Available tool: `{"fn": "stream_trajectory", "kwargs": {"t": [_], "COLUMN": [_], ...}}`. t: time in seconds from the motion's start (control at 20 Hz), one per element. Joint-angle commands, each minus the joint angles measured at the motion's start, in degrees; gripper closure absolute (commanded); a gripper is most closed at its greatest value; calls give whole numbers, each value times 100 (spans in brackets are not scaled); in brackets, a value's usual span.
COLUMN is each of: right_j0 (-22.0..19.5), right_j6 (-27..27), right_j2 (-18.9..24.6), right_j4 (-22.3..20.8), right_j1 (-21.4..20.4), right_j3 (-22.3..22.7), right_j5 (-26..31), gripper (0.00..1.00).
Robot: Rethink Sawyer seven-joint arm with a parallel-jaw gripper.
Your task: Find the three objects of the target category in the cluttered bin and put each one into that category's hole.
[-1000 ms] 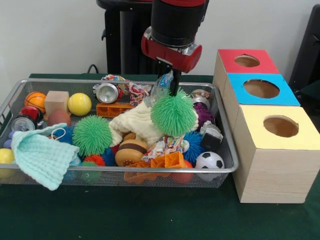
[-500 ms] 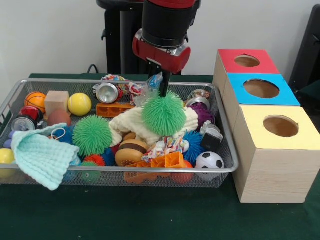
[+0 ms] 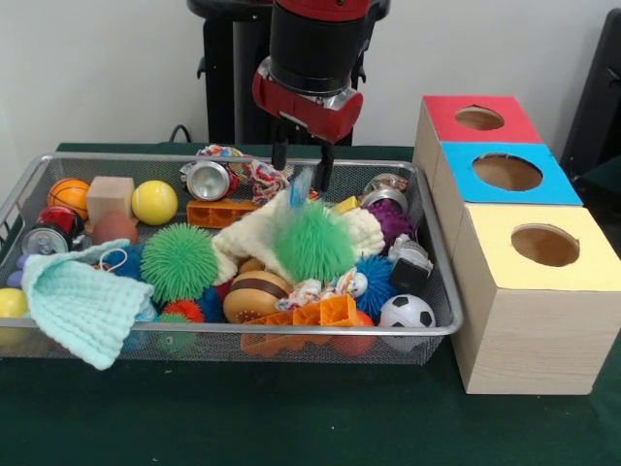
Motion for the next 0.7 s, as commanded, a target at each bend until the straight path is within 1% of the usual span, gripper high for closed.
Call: {"fn": "stream_trajectory", "kwargs": {"t": [0.05,0.55,0.7], "right_j0": [-89,-98,-46], "right_j6": [1286,1255,1295], "right_j2": [310,353,295], "right_j4": [265,337,330], "right_j1": [31,12,5], "right_j3": [298,410,411], "right_j5": [-184,-313,-317], "gripper": [0,0,0]}}
